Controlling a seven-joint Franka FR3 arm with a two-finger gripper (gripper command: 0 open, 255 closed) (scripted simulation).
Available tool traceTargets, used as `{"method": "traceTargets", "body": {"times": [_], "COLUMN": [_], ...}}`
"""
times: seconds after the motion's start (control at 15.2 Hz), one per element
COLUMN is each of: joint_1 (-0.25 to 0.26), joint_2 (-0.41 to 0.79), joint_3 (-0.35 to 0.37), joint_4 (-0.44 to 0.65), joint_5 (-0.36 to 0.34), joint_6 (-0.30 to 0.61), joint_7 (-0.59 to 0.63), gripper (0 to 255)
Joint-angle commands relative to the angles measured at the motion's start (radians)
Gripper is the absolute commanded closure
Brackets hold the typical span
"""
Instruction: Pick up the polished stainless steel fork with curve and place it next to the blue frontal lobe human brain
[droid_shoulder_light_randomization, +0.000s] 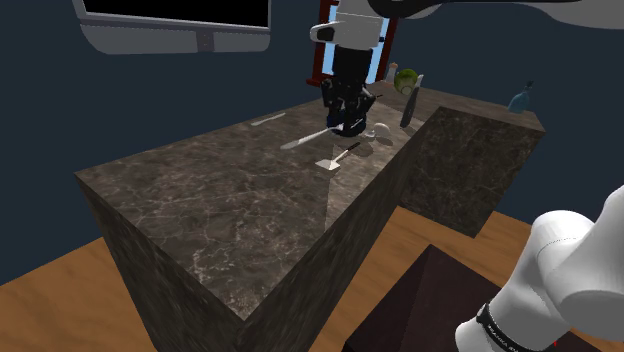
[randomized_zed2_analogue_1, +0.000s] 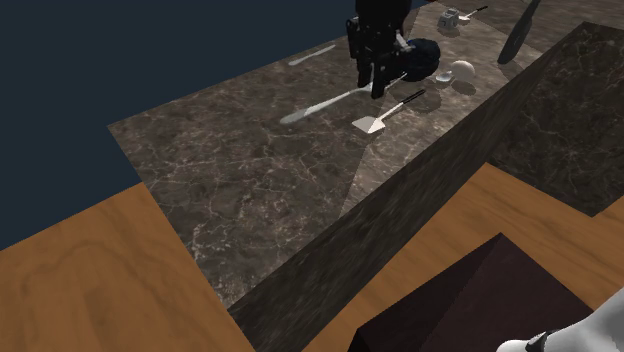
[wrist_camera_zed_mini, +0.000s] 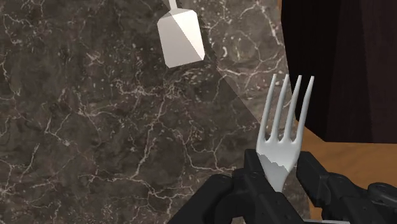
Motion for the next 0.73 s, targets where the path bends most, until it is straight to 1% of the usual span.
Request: {"method": "traceTargets", "body": {"times": [0.0,0.33,0.66], "joint_1": [-0.020,-0.069,-0.119], "joint_2": [-0.003,0.007,0.044], "joint_3": [-0.030,-0.104,-0.179], "joint_4": [-0.007,0.005,0.045], "joint_5": [-0.006,-0.019,-0.025], "joint_6": [0.006,0.011,0.015], "joint_7": [-0.050,-0.171,-0.295], "gripper": [255,255,255]}}
